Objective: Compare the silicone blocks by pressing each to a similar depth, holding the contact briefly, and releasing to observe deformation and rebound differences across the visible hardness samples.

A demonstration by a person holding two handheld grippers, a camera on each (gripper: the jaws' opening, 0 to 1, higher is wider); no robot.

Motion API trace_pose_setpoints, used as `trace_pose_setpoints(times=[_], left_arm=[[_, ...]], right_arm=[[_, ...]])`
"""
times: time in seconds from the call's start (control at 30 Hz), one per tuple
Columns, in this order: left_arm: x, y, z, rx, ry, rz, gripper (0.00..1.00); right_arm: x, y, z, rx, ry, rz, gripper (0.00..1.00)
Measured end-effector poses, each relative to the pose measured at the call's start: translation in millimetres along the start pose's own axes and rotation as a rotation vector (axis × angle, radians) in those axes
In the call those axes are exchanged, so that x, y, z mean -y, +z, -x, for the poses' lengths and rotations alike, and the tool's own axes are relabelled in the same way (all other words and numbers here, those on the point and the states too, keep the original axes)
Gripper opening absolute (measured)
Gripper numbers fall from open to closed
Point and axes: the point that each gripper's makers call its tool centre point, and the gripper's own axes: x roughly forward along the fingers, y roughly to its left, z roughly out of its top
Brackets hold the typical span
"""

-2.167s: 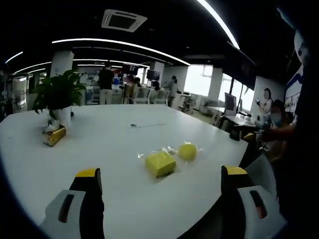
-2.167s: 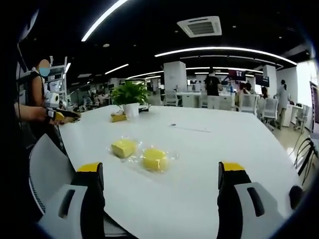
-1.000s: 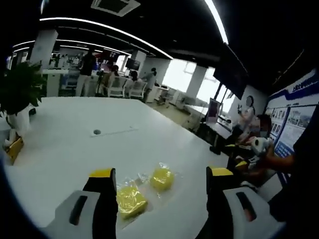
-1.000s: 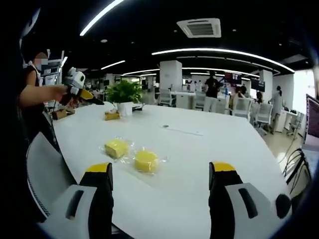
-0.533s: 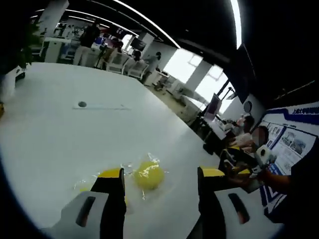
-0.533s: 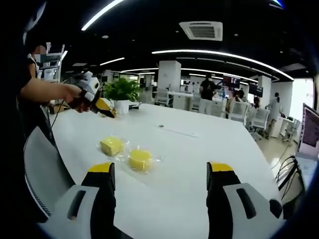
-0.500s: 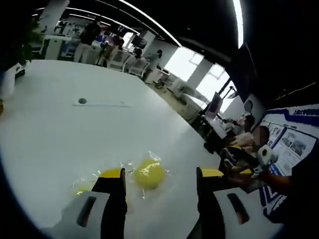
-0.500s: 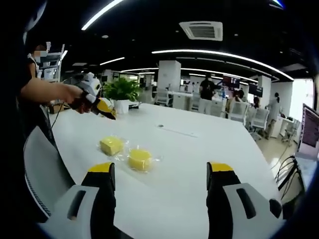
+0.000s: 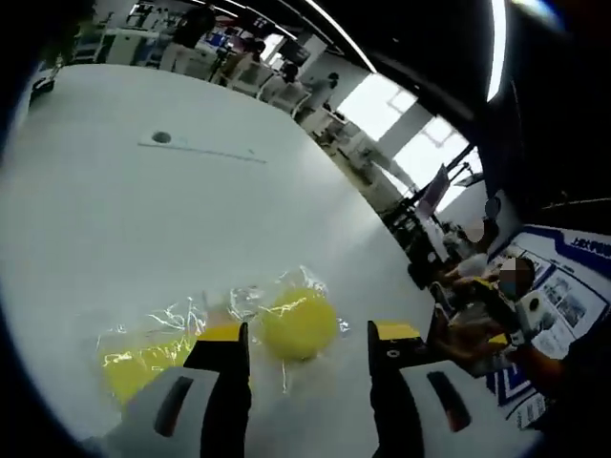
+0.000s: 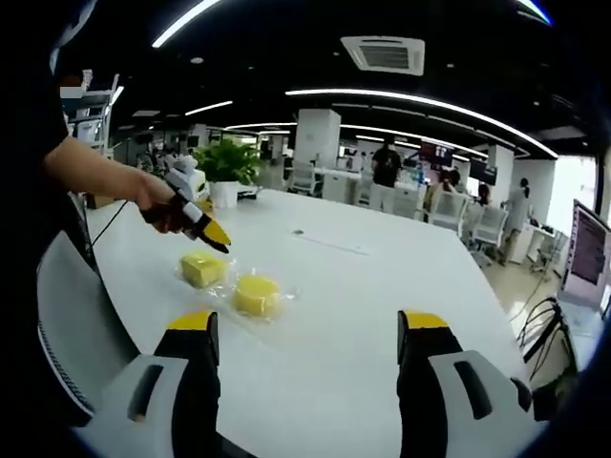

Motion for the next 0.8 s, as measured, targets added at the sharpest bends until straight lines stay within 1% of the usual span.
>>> trace_pose_setpoints(times=[0.03,0.07,0.13,0.17,0.2,0.23,0.3,0.4,0.5,0.6,0.7,0.8], left_arm=[[-3.0,1.1,-5,0.008,0.003,0.027,0.42],[-4.4,0.8,-8,0.008,0.006,0.040,0.42],[-10.6,0.8,-13,0.012,0.040,0.074,0.44],[-13.0,0.9,-15,0.014,0.053,0.075,0.45],[-18.8,-0.4,-18,0.010,0.087,0.086,0.46],[-21.8,-1.1,-19,0.011,0.103,0.096,0.49],[-26.8,-4.0,-23,0.004,0.124,0.089,0.51],[-27.2,-7.5,-29,0.000,0.122,0.091,0.48],[-25.5,-8.3,-35,0.000,0.118,0.108,0.49],[-27.9,-8.4,-42,-0.009,0.123,0.114,0.50],[-30.2,-8.5,-46,-0.008,0.137,0.119,0.49],[-39.7,-5.0,-49,0.000,0.160,0.126,0.49]], right_arm=[[0,-0.5,-1,-0.007,0.002,0.000,0.70],[0,-0.3,-2,-0.006,0.001,0.005,0.69],[-1,0.4,-2,-0.005,0.002,0.013,0.69],[-1,0.8,-2,-0.003,0.006,0.014,0.69],[-2,0.3,-3,-0.004,0.009,0.011,0.68],[-2,-0.8,-3,-0.007,0.010,0.009,0.69],[-4,-3.7,-4,-0.017,0.012,0.009,0.68],[-3,-7.3,-4,-0.026,0.013,0.006,0.68],[-5,-7.0,-3,-0.022,0.014,0.011,0.65],[-4,-5.7,-4,-0.019,0.008,0.009,0.67],[-4,-3.6,-5,-0.016,0.007,0.011,0.66],[-3,-3.2,-6,-0.016,0.006,0.011,0.66]])
